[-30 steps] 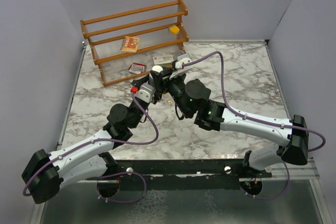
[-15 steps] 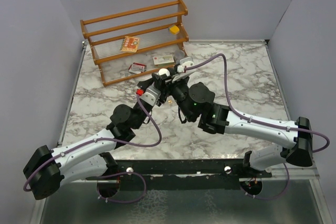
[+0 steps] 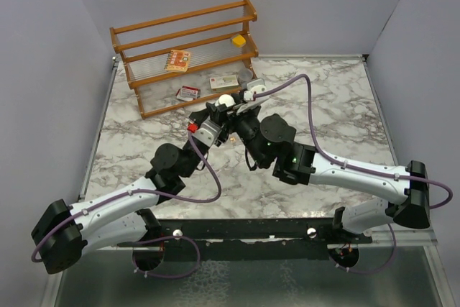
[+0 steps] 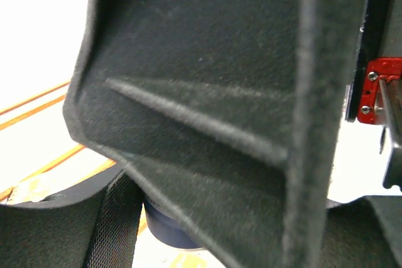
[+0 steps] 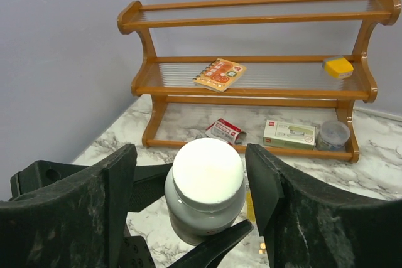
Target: Sort the pills into containers
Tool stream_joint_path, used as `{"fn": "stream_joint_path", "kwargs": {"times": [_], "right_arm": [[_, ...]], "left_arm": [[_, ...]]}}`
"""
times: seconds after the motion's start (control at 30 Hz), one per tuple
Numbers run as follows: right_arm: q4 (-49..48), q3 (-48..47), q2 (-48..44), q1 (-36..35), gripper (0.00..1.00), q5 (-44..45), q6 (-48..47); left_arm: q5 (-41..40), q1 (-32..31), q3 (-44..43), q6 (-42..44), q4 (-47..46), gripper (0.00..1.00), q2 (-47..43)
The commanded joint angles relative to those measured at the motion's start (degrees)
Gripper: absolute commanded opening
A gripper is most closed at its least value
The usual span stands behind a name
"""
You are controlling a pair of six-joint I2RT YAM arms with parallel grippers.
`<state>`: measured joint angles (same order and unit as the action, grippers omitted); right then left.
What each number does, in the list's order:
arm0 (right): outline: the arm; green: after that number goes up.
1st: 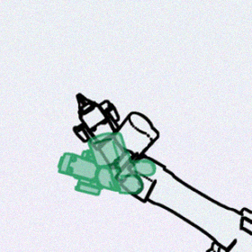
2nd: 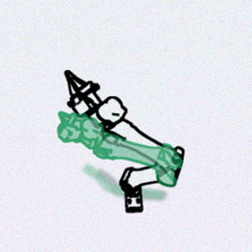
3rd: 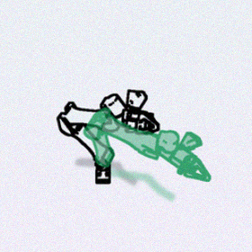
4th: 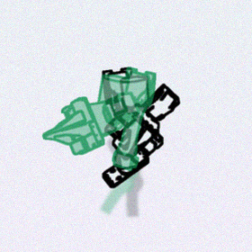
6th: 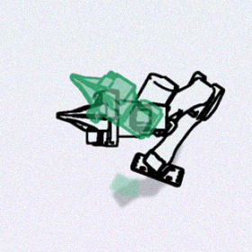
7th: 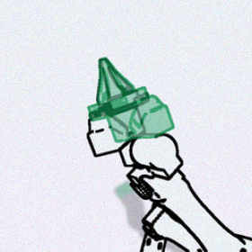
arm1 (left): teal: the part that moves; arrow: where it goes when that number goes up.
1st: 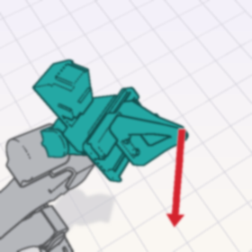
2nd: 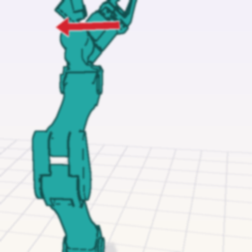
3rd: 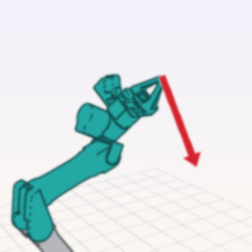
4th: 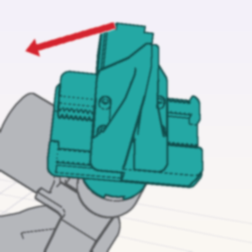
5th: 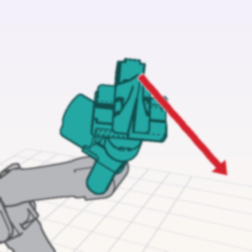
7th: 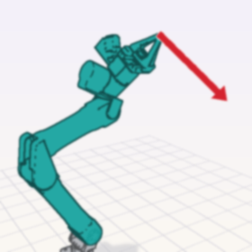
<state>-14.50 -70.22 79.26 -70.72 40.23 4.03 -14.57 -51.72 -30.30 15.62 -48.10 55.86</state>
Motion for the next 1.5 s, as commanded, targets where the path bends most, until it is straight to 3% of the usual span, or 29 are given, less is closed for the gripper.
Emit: {"fn": "stream_joint_path", "kwargs": {"times": [0.0, 0.17, 0.93, 1.17, 1.47], "right_arm": [[7.32, 2.5, 0.02, -4.52, 0.76, -5.61, 0.13], [8.05, 1.69, -2.97, -4.51, 0.88, -5.04, -1.23], [11.49, 5.76, -21.39, -4.52, 0.93, -4.5, -4.89], [11.28, 9.2, -26.29, -4.54, 0.92, -12.42, -8.82], [11.95, 14.51, -38.24, -4.51, 0.84, -34.11, -9.59]], "left_arm": [[-3.69, 0.22, -3.26, 1.25, -1.57, 0.0, -0.97], [-3.89, 0.22, -2.77, 1.21, -0.37, 0.0, -2.16], [-2.31, 0.22, -1.85, -1.67, 6.45, 0.0, -6.48], [8.36, 0.22, -2.29, -7.82, 16.27, 0.0, -15.16], [28.72, 0.28, 0.11, -22.15, 24.89, 0.0, -27.09]]}}
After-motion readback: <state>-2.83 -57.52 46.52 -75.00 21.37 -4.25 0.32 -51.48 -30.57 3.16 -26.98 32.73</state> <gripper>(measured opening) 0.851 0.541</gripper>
